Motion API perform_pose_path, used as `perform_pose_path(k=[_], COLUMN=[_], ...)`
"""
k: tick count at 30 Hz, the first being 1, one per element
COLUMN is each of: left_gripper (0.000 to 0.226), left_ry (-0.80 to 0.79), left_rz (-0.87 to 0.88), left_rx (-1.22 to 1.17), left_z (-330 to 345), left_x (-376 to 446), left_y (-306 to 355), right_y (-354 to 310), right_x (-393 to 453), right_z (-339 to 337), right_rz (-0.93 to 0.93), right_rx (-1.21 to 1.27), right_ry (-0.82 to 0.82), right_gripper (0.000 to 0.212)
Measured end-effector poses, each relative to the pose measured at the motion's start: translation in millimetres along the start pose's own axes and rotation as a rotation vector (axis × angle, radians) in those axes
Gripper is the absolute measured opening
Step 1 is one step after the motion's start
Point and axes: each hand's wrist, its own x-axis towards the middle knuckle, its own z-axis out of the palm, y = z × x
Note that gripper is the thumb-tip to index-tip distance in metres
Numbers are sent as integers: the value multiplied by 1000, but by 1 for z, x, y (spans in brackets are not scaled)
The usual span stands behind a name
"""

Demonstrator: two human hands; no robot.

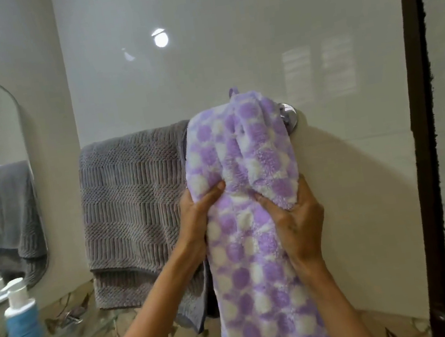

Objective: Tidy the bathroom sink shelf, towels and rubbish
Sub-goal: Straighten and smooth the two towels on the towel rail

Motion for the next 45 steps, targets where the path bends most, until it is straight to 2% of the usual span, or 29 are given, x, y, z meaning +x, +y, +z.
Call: perform_pose_path(k=[4, 9, 13, 16, 19, 21, 23, 28, 30, 33, 36, 40, 42, 44, 45], left_gripper=[26, 41, 43, 29, 32, 43, 49, 25, 11, 11, 11, 23, 28, 36, 39], left_ry=[-45, -67, -171, -264, -292, -290, -291, -84, -67, -27, -80, -146, -142, -144, -146], left_rz=[9, -79, -152, -197, -253, -261, -259, -267, -257, -214, -213, -280, -297, -348, -375], left_rx=[-102, -135, -2, 100, 98, 114, 146, 159, 78, 22, 99, 133, 142, 194, 224], left_z=[0, -7, -21, -26, -17, -7, 3, 11, 13, 10, -12, -31, -33, -32, -31], left_x=[-7, -18, -12, 1, 18, 32, 43, 35, 25, 9, -19, -50, -54, -58, -63], left_y=[-3, -10, 7, 26, 49, 68, 82, 66, 53, 41, 13, -14, -20, -27, -30], right_y=[-9, -18, -31, -53, -81, -96, -104, -86, -79, -75, -59, -33, -31, -34, -38], right_x=[-8, -30, -13, 16, 47, 67, 82, 65, 53, 34, -5, -26, -28, -36, -41], right_z=[-10, -18, -27, -27, -17, -7, 3, 3, -4, -8, -23, -29, -23, -22, -22], right_rz=[-47, -8, 172, 297, 299, 353, 400, 267, 270, 231, 234, 297, 219, 101, 87], right_rx=[-2, -25, -70, 67, 193, 272, 260, -105, -124, -153, -214, -266, -222, -187, -180], right_ry=[27, 16, -245, -448, -513, -496, -431, -181, -150, -103, -138, -338, -368, -360, -346], right_gripper=[60, 55, 64, 65, 51, 35, 39, 40, 39, 38, 46, 52, 62, 86, 86])
